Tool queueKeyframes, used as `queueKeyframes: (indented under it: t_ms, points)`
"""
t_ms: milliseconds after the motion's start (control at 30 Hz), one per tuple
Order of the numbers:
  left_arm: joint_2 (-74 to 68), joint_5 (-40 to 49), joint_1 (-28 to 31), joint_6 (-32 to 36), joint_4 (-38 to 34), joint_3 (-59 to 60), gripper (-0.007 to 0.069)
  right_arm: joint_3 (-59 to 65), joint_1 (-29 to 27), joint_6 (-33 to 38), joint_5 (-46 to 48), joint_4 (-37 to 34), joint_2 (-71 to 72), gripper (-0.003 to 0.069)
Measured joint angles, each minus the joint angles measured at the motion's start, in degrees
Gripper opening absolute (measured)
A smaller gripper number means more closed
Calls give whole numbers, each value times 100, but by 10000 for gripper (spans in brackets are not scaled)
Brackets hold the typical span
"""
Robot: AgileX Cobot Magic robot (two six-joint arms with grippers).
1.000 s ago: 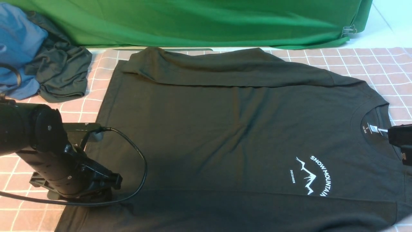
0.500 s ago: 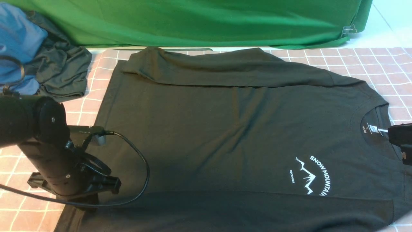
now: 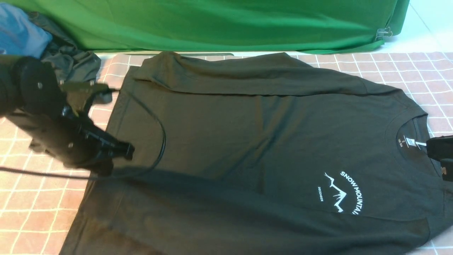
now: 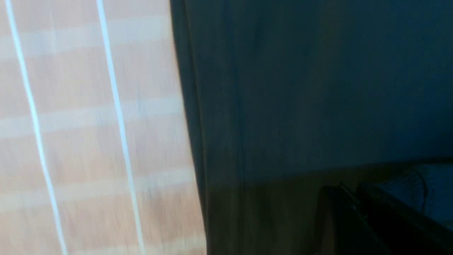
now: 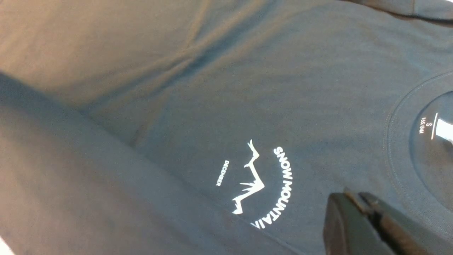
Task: Fold a long-sleeved shirt over a pink coffee tablecloth.
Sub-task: 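Fold the left side of the black T-shirt inward over its body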
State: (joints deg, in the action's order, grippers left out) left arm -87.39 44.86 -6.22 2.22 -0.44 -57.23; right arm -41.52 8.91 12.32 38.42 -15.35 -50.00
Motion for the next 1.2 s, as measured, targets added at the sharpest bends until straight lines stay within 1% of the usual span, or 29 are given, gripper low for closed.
queueKeyframes:
  t_ms: [100,300,567,700,933,1200]
  points:
    - [-46,-153,0,62,5,-102,46,-5,0,0,-25,0,0,48]
    - [-327,-490,0,91,257,-243,46,-4,0,0,-49,-111,0,58]
    - [-361,-1497,0,91,388,-304,46,-4,0,-7,-66,-128,0,70]
    - [-361,-1682,0,91,582,-333,46,-4,0,-7,-83,-128,0,70]
    - [-447,-2499,0,91,740,-356,46,-4,0,-16,-83,-135,0,70]
    - [-911,-2741,0,91,910,-356,46,-4,0,-24,-83,-167,0,70]
